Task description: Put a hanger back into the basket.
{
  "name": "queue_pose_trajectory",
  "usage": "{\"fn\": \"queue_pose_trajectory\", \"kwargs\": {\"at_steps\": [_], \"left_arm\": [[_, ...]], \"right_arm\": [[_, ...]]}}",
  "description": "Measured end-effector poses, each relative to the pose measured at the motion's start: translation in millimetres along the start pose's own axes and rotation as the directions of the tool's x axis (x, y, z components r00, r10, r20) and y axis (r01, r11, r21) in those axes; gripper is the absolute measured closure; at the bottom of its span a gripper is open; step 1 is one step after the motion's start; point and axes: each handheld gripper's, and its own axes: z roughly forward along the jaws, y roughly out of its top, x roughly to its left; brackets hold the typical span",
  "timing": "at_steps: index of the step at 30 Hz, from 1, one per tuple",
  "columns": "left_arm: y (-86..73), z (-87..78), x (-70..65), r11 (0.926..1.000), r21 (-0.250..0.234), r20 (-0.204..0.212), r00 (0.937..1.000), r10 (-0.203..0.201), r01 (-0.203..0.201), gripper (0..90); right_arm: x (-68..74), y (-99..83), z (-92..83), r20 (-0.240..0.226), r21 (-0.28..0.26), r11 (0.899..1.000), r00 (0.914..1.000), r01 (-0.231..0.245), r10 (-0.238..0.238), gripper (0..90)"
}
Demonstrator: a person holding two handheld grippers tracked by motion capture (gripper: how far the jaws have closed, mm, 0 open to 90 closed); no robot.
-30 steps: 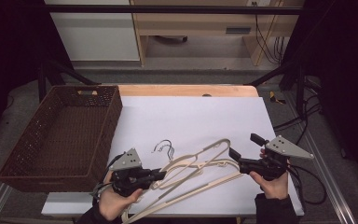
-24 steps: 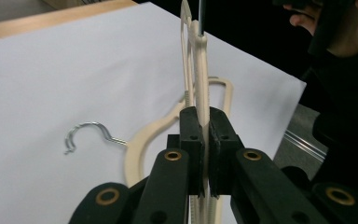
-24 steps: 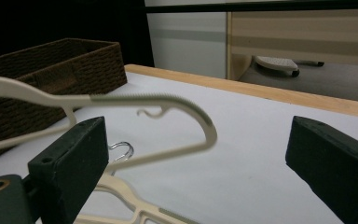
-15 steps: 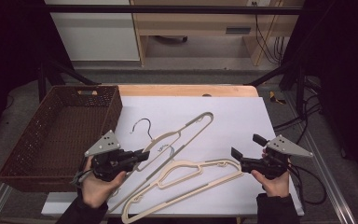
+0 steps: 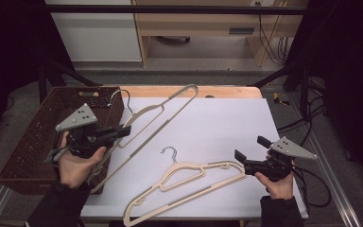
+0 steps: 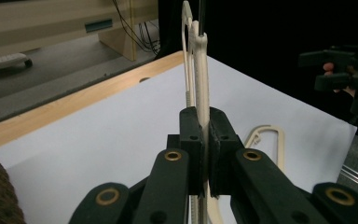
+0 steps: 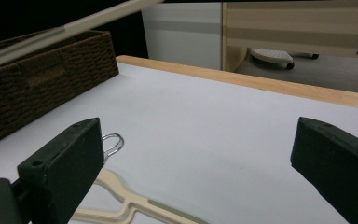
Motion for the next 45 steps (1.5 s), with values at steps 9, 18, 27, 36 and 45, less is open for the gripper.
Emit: {"fn": "queue_pose_trajectory", "kwargs": {"at_steps": [9,18,27,36,45], "left_arm": [[14.0,-14.3,31.5,0.9993,0.011,-0.065,0.9972,0.036,-0.036,86.2],[7.0,-29.5,76.7,0.9993,0.036,-0.114,0.9934,0.008,-0.004,86.2],[-8.4,-59.9,117.4,0.9984,0.054,-0.196,0.9805,-0.003,0.014,86.1],[-28.4,-74.3,151.4,0.9958,0.073,-0.232,0.9721,-0.036,0.054,86.1],[-43.0,-81.0,168.7,0.9931,0.092,-0.27,0.9617,-0.046,0.073,86.2]], "right_arm": [[-0.1,-0.5,0.8,-0.001,0.004,1.0,1.0,-0.002,0.002,2.8],[-0.2,-0.6,0.6,0.001,0.003,1.0,1.0,-0.001,0.001,2.8],[-0.8,-0.7,1.5,0.002,0.003,1.0,1.0,0.005,-0.005,2.6],[-0.4,-1.6,2.9,0.001,0.014,1.0,1.0,0.008,-0.008,2.6],[-1.1,-2.4,3.2,0.003,0.021,1.0,1.0,-0.001,0.001,2.5]]}}
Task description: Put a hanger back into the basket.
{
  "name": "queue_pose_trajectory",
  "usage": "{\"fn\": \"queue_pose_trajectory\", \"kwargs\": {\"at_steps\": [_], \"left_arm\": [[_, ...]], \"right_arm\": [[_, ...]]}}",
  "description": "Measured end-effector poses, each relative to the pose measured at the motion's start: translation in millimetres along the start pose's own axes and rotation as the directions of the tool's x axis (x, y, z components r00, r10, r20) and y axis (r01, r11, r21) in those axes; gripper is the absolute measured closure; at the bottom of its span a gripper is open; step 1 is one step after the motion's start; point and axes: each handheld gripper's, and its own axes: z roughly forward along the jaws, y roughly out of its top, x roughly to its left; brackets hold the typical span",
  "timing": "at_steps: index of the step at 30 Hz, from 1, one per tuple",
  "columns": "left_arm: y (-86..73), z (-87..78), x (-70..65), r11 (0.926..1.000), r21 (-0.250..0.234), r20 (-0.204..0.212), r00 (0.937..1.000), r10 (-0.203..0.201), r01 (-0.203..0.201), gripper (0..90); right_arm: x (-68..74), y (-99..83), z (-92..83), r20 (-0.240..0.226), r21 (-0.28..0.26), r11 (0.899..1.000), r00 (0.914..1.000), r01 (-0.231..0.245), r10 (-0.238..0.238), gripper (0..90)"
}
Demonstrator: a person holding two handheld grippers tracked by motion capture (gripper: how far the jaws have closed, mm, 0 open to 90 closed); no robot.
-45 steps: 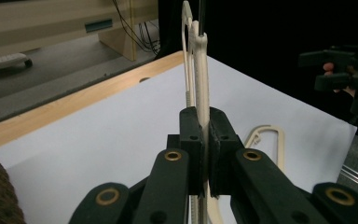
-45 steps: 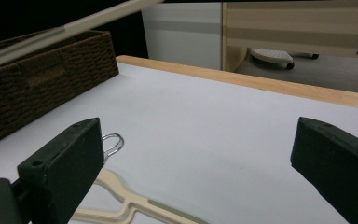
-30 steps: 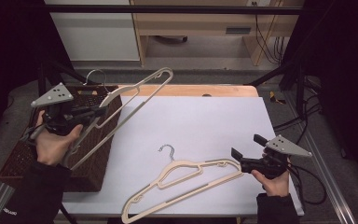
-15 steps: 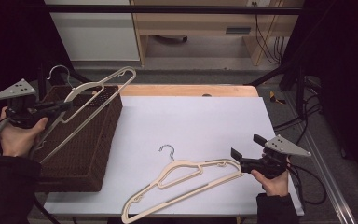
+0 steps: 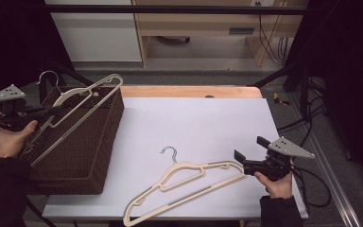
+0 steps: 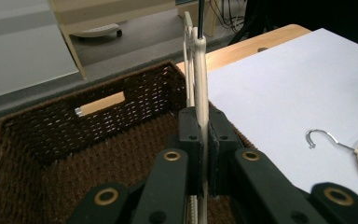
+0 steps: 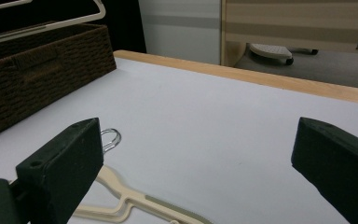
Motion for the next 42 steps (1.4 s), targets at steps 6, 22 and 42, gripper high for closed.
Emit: {"fn": "queue_pose_trajectory", "kwargs": {"at_steps": [6,22,42], "left_arm": [[-7.2,0.6,10.5,0.9997,0.022,-0.008,1.0,0.006,-0.005,86.2],[-48.0,19.6,22.4,0.9927,0.115,-0.039,0.9987,-0.033,0.037,86.1],[-89.2,39.8,38.7,0.9578,0.232,-0.186,0.9742,-0.127,0.169,81.8]], "right_arm": [[0.4,0.0,0.3,0.0,0.001,1.0,1.0,-0.003,0.003,2.4],[0.6,-1.2,2.3,0.002,0.01,1.0,1.0,-0.002,0.002,2.5],[1.6,-2.2,4.1,-0.004,0.02,1.0,1.0,0.0,0.0,2.5]]}}
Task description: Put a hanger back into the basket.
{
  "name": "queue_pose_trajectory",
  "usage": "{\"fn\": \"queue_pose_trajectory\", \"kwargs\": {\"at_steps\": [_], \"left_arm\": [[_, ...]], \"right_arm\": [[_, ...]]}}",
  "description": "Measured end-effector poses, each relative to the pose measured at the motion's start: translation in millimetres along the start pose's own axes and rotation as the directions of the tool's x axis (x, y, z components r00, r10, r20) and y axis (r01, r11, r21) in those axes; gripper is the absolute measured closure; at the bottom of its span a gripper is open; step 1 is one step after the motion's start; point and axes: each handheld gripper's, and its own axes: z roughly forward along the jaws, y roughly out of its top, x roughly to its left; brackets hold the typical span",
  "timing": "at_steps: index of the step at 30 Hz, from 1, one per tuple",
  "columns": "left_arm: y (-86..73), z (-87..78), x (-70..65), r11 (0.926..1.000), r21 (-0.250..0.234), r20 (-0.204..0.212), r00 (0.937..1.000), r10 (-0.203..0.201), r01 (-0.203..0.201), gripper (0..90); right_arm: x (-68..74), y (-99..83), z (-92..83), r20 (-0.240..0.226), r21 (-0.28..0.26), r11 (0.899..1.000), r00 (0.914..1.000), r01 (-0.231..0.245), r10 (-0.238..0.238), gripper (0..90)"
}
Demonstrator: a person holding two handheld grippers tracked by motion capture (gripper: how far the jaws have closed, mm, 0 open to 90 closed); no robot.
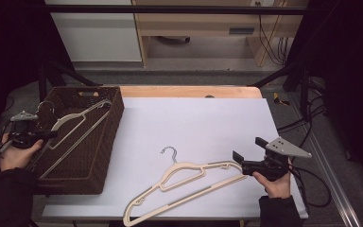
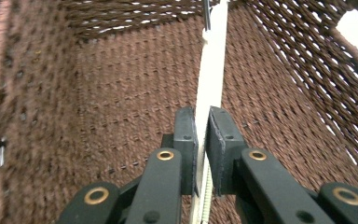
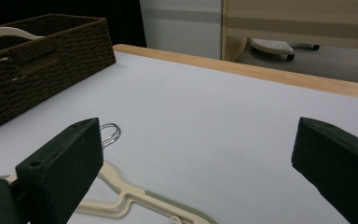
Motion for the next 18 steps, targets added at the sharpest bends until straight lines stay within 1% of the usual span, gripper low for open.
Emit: {"fn": "queue_pose_trajectory", "kwargs": {"at_steps": [1,2,3,4,5,6,7,9,10,11,13,14,17,18], "left_arm": [[0.0,0.0,1.0,1.0,0.003,-0.006,1.0,0.001,-0.001,81.8],[0.1,0.7,1.0,1.0,0.002,-0.015,0.9999,-0.007,0.007,81.6],[0.7,0.8,1.7,0.9999,0.013,-0.028,0.9996,-0.004,0.005,81.1],[1.3,1.2,2.9,0.9992,0.04,-0.044,0.999,0.0,0.002,80.6],[1.2,2.8,3.5,0.9984,0.056,-0.06,0.9982,-0.005,0.009,79.7],[0.4,5.8,5.2,0.9966,0.08,-0.09,0.9959,-0.012,0.019,77.6],[-0.3,7.3,6.4,0.9955,0.09,-0.103,0.9944,-0.021,0.03,73.1],[-0.8,8.7,8.9,0.9932,0.1,-0.107,0.9931,-0.048,0.059,71.4],[-0.8,9.0,10.4,0.9926,0.106,-0.115,0.9923,-0.047,0.059,71.0],[-1.0,10.2,10.4,0.9904,0.114,-0.113,0.9915,-0.065,0.078,70.0],[-1.8,13.5,11.5,0.9871,0.135,-0.131,0.9891,-0.068,0.086,65.4],[-2.2,15.1,12.1,0.9847,0.145,-0.136,0.9877,-0.077,0.097,62.7],[-2.7,17.4,13.6,0.9806,0.153,-0.143,0.9845,-0.101,0.122,57.7],[-2.7,17.4,13.6,0.9806,0.153,-0.143,0.9845,-0.101,0.122,55.4]], "right_arm": [[0.0,0.0,0.0,0.0,0.0,1.0,1.0,0.0,0.0,2.5],[0.0,-0.1,0.6,0.004,0.001,1.0,1.0,0.003,-0.003,2.5],[-0.1,-0.2,0.9,0.002,0.001,1.0,1.0,0.006,-0.006,2.4],[0.2,-0.2,1.1,0.002,0.0,1.0,1.0,0.005,-0.005,2.5],[0.2,-0.3,1.2,0.002,0.0,1.0,1.0,0.006,-0.006,2.5],[0.2,-0.3,1.1,0.002,0.0,1.0,1.0,0.005,-0.005,2.5],[0.3,-0.2,1.1,0.001,0.0,1.0,1.0,0.005,-0.005,2.5],[0.3,-0.2,1.1,0.0,-0.001,1.0,1.0,0.005,-0.005,2.5],[0.3,-0.2,1.2,0.0,-0.001,1.0,1.0,0.005,-0.005,2.5],[0.4,-0.2,1.3,0.0,-0.001,1.0,1.0,0.005,-0.005,2.5],[0.8,-0.4,1.5,0.0,0.002,1.0,1.0,0.002,-0.002,2.5],[1.1,-0.4,1.7,0.0,0.002,1.0,1.0,0.002,-0.002,2.5],[1.6,-0.3,1.8,-0.002,0.002,1.0,1.0,0.002,-0.002,2.5],[1.6,-0.2,1.6,-0.004,0.001,1.0,1.0,0.001,-0.001,2.5]]}}
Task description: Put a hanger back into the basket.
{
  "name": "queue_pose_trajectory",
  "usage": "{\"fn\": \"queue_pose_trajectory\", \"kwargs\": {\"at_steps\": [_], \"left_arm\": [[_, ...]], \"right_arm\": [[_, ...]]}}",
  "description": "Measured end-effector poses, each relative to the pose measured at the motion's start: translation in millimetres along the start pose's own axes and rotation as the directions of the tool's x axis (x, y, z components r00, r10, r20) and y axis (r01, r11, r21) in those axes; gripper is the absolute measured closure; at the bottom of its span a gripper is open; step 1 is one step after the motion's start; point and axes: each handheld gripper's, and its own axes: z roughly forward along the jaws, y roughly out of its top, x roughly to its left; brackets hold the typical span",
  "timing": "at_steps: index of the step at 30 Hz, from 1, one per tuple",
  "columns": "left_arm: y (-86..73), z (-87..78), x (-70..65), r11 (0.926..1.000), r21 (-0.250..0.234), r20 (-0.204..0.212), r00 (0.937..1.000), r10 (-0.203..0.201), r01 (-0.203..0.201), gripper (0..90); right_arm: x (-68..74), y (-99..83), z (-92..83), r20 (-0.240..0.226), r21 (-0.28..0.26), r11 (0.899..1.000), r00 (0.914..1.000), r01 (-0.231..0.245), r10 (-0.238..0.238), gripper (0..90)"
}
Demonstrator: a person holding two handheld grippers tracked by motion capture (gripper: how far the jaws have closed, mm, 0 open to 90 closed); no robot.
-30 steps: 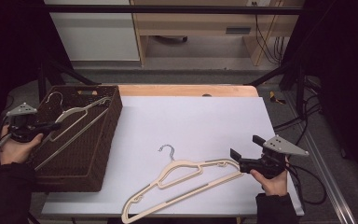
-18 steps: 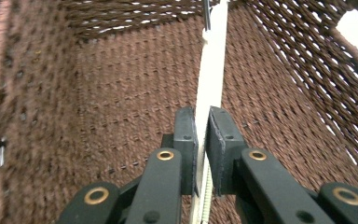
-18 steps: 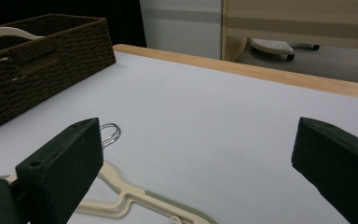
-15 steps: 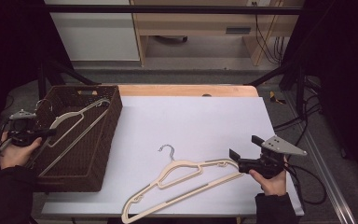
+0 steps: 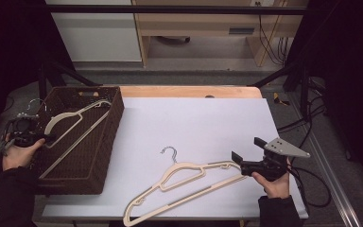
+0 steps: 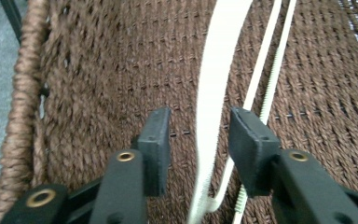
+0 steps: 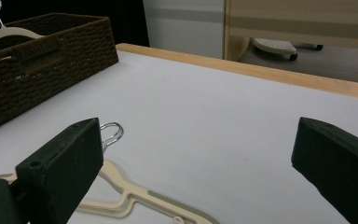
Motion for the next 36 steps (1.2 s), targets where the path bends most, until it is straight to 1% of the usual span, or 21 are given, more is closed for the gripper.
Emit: {"fn": "queue_pose_trajectory", "kwargs": {"at_steps": [4,7,8,9,12,13,15,18,20,21,22,23,24,26,27,29,30,31,32,35,36], "left_arm": [[-0.4,-1.6,0.4,0.9999,-0.012,0.008,0.9999,-0.012,0.012,48.1],[0.1,-7.9,-1.5,0.9991,-0.04,0.022,0.9997,0.011,-0.01,43.3],[0.5,-10.8,-2.8,0.9984,-0.055,0.024,0.9997,0.011,-0.009,41.9],[1.0,-14.3,-3.8,0.9971,-0.073,0.021,0.9996,0.021,-0.019,40.1],[3.0,-25.8,-8.1,0.9908,-0.133,0.039,0.9988,0.03,-0.025,34.1],[4.0,-30.2,-9.4,0.9871,-0.155,0.04,0.9981,0.046,-0.039,32.7],[5.7,-38.6,-13.7,0.9792,-0.197,0.051,0.9969,0.061,-0.05,29.6],[8.0,-51.7,-22.1,0.9627,-0.266,0.076,0.9943,0.074,-0.052,26.6],[9.4,-60.1,-31.0,0.9496,-0.31,0.08,0.994,0.074,-0.046,25.2],[9.8,-64.5,-36.3,0.9437,-0.328,0.093,0.9927,0.077,-0.043,23.9],[10.3,-69.2,-41.3,0.9368,-0.347,0.108,0.99,0.092,-0.049,22.6],[10.8,-73.7,-46.3,0.9271,-0.371,0.12,0.9873,0.105,-0.053,21.7],[11.1,-78.2,-52.3,0.9196,-0.389,0.14,0.9834,0.115,-0.052,21.3],[11.8,-86.2,-66.1,0.9026,-0.425,0.167,0.9742,0.151,-0.067,18.9],[11.6,-90.1,-73.4,0.8923,-0.446,0.182,0.9688,0.168,-0.071,18.2],[10.7,-97.1,-88.9,0.8669,-0.492,0.205,0.9575,0.203,-0.078,16.0],[10.1,-100.3,-96.5,0.8569,-0.509,0.217,0.9519,0.217,-0.079,14.3],[10.1,-100.3,-96.5,0.8569,-0.509,0.217,0.9519,0.217,-0.079,12.1],[8.3,-105.0,-111.2,0.8411,-0.535,0.235,0.9421,0.239,-0.08,10.7],[3.7,-108.7,-132.9,0.8219,-0.562,0.248,0.9289,0.275,-0.093,7.6],[1.5,-109.2,-139.4,0.815,-0.573,0.261,0.9234,0.282,-0.087,6.8]], "right_arm": [[-0.3,0.2,-0.4,0.0,-0.004,1.0,1.0,0.004,-0.004,2.5],[-0.5,0.3,-1.0,0.002,-0.004,1.0,1.0,0.003,-0.003,2.4],[-0.6,0.3,-1.0,0.003,-0.004,1.0,1.0,0.003,-0.003,2.5],[-0.7,0.3,-1.0,0.003,-0.004,1.0,1.0,0.004,-0.004,2.5],[-0.3,0.4,-1.1,0.001,-0.004,1.0,1.0,0.004,-0.004,2.5],[-0.2,0.5,-1.2,0.001,-0.004,1.0,1.0,0.003,-0.003,2.5],[0.0,0.7,-1.5,0.001,-0.005,1.0,1.0,0.002,-0.002,2.5],[0.4,1.6,-2.2,0.0,-0.012,1.0,0.9999,0.01,-0.01,2.5],[1.4,2.3,-3.4,-0.002,-0.012,1.0,1.0,0.008,-0.008,2.4],[1.8,2.7,-3.6,-0.004,-0.013,1.0,0.9999,0.009,-0.009,2.5],[2.3,2.9,-3.2,-0.005,-0.017,1.0,0.9999,0.009,-0.009,2.5],[3.0,3.1,-3.3,-0.007,-0.016,1.0,0.9999,0.01,-0.01,2.4],[3.3,3.2,-3.0,-0.011,-0.016,1.0,0.9998,0.015,-0.015,2.4],[4.6,3.6,-2.3,-0.012,-0.015,1.0,0.9999,0.012,-0.012,2.4],[4.8,3.6,-2.2,-0.016,-0.014,1.0,0.9998,0.014,-0.014,2.5],[5.4,3.5,-1.6,-0.015,-0.015,1.0,0.9998,0.011,-0.011,2.5],[5.2,3.5,-1.8,-0.018,-0.013,1.0,0.9998,0.012,-0.012,2.4],[5.2,3.5,-1.7,-0.017,-0.014,1.0,0.9998,0.01,-0.01,2.5],[5.3,3.5,-1.5,-0.016,-0.015,1.0,0.9998,0.008,-0.009,2.5],[6.3,4.3,-0.6,-0.014,-0.016,1.0,0.9999,0.004,-0.004,2.5],[7.3,4.6,-0.6,-0.019,-0.016,1.0,0.9998,0.001,-0.002,2.5]]}}
